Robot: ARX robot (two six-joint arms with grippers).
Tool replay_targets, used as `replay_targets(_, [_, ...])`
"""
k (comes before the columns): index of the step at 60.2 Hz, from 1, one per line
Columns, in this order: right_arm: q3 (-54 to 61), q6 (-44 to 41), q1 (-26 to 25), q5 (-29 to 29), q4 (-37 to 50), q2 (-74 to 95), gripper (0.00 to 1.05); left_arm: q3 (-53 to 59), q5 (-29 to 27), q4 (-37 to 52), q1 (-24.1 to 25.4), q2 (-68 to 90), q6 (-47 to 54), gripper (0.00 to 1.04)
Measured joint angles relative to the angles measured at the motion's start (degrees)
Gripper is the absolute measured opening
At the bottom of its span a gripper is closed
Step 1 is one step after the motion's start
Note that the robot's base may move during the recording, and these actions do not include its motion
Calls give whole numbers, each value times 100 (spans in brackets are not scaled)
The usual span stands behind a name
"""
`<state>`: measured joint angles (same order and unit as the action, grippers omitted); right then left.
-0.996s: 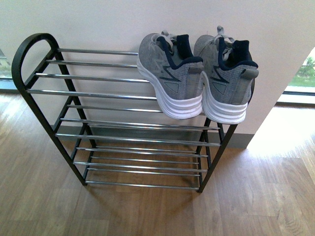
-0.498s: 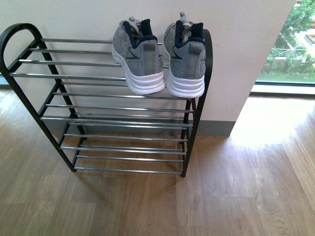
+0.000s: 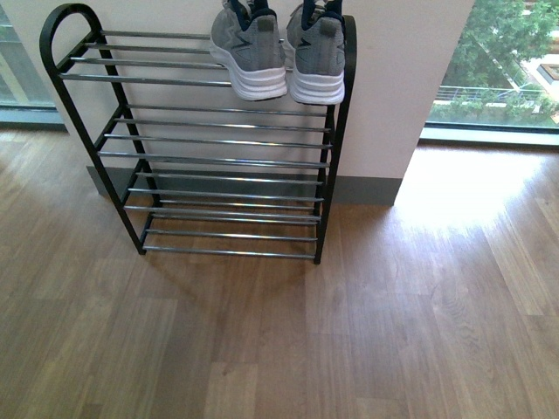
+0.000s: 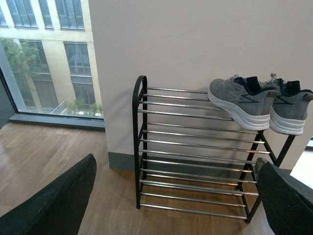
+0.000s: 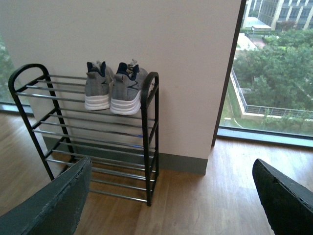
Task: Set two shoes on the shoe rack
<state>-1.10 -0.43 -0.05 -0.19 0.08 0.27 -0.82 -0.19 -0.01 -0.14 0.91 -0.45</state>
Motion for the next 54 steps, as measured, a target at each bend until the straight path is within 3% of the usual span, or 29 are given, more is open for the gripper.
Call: replay_targets(54, [0,4,2,35,-2,0,95,0,24,0,4,0,2,95])
